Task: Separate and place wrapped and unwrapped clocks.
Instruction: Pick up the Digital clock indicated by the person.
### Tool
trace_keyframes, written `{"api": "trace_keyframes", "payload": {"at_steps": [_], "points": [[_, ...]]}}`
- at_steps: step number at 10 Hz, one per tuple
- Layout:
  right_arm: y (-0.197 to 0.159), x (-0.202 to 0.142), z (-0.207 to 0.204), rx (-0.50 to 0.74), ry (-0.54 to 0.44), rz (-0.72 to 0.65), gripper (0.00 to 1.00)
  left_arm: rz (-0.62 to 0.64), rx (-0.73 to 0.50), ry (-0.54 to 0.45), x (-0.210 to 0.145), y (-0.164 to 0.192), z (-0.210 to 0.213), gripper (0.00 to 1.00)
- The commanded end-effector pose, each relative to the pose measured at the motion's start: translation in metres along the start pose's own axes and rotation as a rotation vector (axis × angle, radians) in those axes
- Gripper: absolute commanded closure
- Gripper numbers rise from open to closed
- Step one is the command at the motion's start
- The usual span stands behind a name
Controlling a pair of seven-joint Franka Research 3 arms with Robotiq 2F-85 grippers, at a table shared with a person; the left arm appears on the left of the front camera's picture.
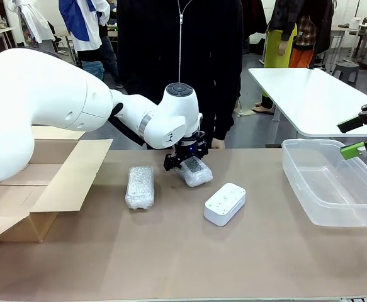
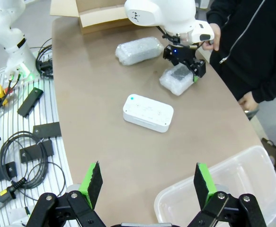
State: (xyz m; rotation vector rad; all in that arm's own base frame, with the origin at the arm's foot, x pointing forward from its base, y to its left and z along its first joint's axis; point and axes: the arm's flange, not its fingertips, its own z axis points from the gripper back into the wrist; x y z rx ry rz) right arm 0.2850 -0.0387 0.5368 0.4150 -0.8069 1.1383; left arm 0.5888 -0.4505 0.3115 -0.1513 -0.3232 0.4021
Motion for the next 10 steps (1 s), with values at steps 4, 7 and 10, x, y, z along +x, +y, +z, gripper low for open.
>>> {"api": "trace_keyframes", "payload": {"at_steps": [4,7,10], "points": [[-0.003,0.002,0.0,0.021,-0.03,0.006,0.0,-0.048,-0.032,0.021,-0.005,0.015,-0.01,0.78],[-0.003,0.002,0.0,0.021,-0.03,0.006,0.0,-0.076,-0.04,0.042,-0.005,0.016,-0.008,1.0],[-0.003,0.002,0.0,0.021,-0.03,0.006,0.0,-0.198,-0.096,0.119,-0.007,0.015,0.01,0.35]]}}
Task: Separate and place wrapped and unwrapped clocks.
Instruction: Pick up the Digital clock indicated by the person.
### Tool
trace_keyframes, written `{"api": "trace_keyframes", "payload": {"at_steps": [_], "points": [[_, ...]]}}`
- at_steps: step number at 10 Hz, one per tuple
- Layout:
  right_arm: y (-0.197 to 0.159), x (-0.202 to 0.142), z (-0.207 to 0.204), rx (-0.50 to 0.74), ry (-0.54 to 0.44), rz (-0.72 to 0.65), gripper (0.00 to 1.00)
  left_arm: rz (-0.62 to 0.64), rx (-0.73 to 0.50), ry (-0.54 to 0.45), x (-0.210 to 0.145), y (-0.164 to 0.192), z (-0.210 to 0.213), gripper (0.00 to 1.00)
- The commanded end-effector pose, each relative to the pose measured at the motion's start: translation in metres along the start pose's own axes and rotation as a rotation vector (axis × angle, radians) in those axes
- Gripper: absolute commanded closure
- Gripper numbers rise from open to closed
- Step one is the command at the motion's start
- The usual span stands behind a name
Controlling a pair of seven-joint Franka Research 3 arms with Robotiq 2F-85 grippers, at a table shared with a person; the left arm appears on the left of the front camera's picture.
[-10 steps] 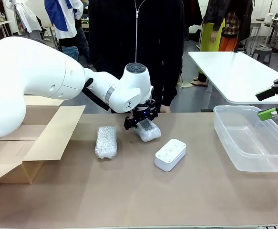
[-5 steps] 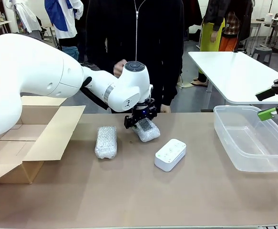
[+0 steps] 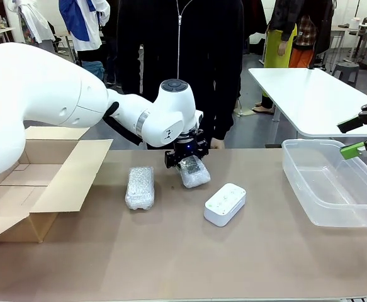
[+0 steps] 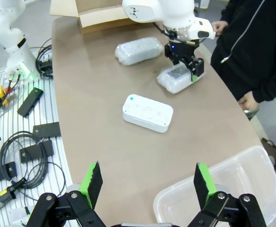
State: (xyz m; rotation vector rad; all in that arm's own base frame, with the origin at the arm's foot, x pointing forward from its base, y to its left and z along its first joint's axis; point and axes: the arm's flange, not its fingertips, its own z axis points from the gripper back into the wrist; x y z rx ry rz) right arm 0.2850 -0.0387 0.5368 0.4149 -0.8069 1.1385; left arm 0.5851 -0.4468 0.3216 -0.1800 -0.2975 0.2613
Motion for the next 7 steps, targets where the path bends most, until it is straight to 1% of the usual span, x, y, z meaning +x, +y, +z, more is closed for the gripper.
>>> {"api": "trace_keyframes", "payload": {"at_steps": [1,2,3,4,5,6,7], "points": [[-0.003,0.002,0.0,0.021,-0.03,0.006,0.0,-0.102,-0.052,0.098,-0.011,0.009,0.006,0.35],[-0.003,0.002,0.0,0.021,-0.03,0.006,0.0,-0.14,-0.06,0.104,-0.01,0.009,0.012,0.55],[-0.003,0.002,0.0,0.021,-0.03,0.006,0.0,-0.159,-0.061,0.115,-0.009,0.01,0.017,0.35],[-0.003,0.002,0.0,0.021,-0.03,0.006,0.0,-0.167,-0.048,0.112,-0.006,0.011,0.022,0.75],[-0.003,0.002,0.0,0.021,-0.03,0.006,0.0,-0.191,-0.026,0.12,-0.003,0.013,0.028,0.55],[-0.003,0.002,0.0,0.021,-0.03,0.006,0.0,-0.211,-0.008,0.108,0.001,0.013,0.039,0.94],[-0.003,0.002,0.0,0.021,-0.03,0.006,0.0,-0.242,0.032,0.089,0.004,0.013,0.05,0.75]]}}
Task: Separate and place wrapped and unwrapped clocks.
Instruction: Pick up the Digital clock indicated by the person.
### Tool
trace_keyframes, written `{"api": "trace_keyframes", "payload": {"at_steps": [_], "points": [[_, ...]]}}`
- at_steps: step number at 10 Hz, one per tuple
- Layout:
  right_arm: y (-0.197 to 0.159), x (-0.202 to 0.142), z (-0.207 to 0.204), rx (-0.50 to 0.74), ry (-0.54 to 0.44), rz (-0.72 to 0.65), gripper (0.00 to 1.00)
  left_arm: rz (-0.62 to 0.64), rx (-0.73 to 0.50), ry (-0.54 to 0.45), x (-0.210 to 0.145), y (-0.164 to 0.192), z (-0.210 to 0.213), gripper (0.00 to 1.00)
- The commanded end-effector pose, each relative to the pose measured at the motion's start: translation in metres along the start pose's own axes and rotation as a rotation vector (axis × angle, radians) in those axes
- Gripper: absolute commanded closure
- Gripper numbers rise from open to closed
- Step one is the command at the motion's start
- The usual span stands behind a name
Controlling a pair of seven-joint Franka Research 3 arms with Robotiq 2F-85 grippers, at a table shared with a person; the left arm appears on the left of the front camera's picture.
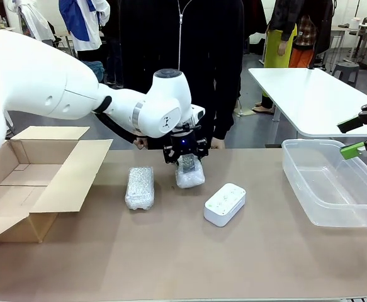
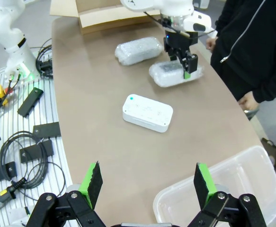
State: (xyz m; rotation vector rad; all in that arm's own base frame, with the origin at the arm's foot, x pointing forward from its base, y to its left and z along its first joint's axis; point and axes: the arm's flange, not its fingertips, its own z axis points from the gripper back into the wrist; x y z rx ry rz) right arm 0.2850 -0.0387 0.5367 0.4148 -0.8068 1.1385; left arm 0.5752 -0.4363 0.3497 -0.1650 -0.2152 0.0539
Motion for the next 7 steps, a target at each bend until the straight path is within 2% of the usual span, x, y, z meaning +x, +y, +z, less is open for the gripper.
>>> {"api": "trace_keyframes", "payload": {"at_steps": [1,2,3,4,5,6,7], "points": [[-0.003,0.002,0.0,0.021,-0.03,0.006,0.0,-0.063,0.083,-0.014,0.003,0.01,0.033,1.0],[-0.003,0.002,0.0,0.021,-0.03,0.006,0.0,-0.076,0.093,-0.019,0.005,0.011,0.046,0.95],[-0.003,0.002,0.0,0.021,-0.03,0.006,0.0,-0.09,0.109,-0.024,0.006,0.01,0.06,1.0],[-0.003,0.002,0.0,0.021,-0.03,0.006,0.0,-0.102,0.117,-0.029,0.006,0.009,0.075,1.0],[-0.003,0.002,0.0,0.021,-0.03,0.006,0.0,-0.118,0.121,-0.039,0.007,0.007,0.093,0.39],[-0.003,0.002,0.0,0.021,-0.03,0.006,0.0,-0.132,0.118,-0.049,0.006,0.005,0.108,0.39],[-0.003,0.002,0.0,0.021,-0.03,0.006,0.0,-0.139,0.116,-0.057,0.005,0.003,0.12,0.59]]}}
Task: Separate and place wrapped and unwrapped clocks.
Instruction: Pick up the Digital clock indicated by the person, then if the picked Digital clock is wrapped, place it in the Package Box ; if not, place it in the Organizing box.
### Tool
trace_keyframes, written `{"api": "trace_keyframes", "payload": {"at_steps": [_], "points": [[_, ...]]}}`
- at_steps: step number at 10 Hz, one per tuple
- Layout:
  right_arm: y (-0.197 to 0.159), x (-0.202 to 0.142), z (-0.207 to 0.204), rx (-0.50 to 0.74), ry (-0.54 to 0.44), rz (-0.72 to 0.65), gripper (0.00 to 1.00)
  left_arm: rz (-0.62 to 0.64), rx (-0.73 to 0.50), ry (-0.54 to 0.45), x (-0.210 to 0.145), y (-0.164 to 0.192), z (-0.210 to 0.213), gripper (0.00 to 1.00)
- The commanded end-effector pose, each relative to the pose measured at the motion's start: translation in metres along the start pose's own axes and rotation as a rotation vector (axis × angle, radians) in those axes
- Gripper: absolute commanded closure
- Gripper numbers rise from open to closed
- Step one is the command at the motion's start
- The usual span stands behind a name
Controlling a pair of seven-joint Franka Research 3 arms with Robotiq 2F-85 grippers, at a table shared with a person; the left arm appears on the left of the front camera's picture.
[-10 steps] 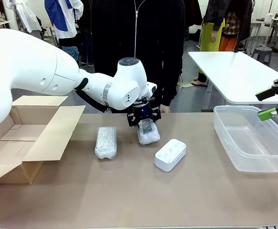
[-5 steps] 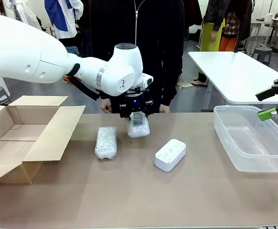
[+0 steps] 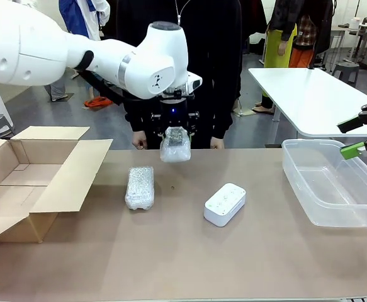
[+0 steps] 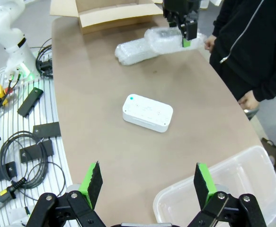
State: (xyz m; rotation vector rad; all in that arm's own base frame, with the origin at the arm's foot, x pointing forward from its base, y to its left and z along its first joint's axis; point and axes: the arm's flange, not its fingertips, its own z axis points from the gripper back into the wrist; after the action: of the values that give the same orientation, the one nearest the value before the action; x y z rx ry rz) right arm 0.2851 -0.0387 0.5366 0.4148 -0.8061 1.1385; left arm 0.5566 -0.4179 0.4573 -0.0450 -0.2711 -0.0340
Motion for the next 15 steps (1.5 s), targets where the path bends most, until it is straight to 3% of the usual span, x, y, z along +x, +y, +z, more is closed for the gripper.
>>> {"api": "trace_keyframes", "payload": {"at_steps": [1,2,3,4,5,15], "points": [[-0.0029,0.0021,-0.0003,0.02,-0.031,0.006,0.0,-0.042,0.011,-0.016,0.0001,0.0017,0.0175,0.39],[-0.0029,0.0021,-0.0003,0.02,-0.031,0.006,0.0,-0.046,0.021,-0.023,0.0008,-0.0003,0.0225,0.79],[-0.0029,0.0021,-0.0003,0.02,-0.031,0.006,0.0,-0.05,0.022,-0.022,0.0014,-0.001,0.0235,0.59],[-0.0029,0.0021,-0.0003,0.02,-0.031,0.006,0.0,-0.037,0.015,-0.033,0.0031,-0.0001,0.0236,0.99],[-0.0029,0.0021,-0.0003,0.02,-0.031,0.006,0.0,-0.033,0.014,0.003,0.004,0.0022,0.0228,0.79],[-0.0029,0.0021,-0.0003,0.02,-0.031,0.006,0.0,-0.024,0.005,-0.024,0.0001,-0.0052,0.0235,0.79]]}}
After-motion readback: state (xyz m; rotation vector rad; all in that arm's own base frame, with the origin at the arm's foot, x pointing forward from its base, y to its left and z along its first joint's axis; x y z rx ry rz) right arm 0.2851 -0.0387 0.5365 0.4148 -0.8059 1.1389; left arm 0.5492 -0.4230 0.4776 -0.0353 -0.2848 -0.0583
